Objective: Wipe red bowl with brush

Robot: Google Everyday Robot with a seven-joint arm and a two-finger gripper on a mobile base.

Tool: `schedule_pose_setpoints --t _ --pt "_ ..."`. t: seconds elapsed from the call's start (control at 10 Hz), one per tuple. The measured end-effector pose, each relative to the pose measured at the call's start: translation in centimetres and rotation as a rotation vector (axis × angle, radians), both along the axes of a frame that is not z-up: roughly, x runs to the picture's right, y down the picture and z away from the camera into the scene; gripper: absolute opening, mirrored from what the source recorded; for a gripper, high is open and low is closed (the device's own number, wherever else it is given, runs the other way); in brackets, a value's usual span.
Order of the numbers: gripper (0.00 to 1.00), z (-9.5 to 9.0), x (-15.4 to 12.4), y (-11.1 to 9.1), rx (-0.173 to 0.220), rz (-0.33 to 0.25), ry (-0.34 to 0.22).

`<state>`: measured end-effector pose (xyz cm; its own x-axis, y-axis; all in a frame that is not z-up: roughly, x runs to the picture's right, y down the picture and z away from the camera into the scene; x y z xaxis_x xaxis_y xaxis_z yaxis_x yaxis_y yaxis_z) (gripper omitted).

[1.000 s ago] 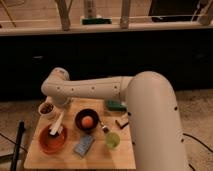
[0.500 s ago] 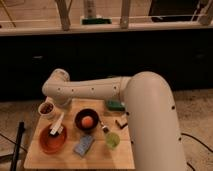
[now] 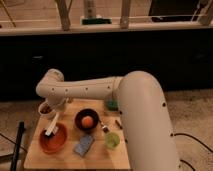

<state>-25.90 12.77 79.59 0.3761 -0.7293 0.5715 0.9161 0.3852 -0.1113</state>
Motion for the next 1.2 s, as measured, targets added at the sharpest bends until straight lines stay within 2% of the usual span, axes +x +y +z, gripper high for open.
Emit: schedule_pose_setpoints --t 0.3,0.7,1.0,1.2 --pt "0.0 -1.2 -0.7 1.8 -0.018 -0.011 -0.02" --pt "0.0 -2.6 1.1 4.0 -0.049 -0.005 0.0" --pt "0.0 -2.2 3.4 3.8 -0.055 0.006 0.053" --pt "0.0 -1.2 4.1 2.7 -0.048 0.004 0.081"
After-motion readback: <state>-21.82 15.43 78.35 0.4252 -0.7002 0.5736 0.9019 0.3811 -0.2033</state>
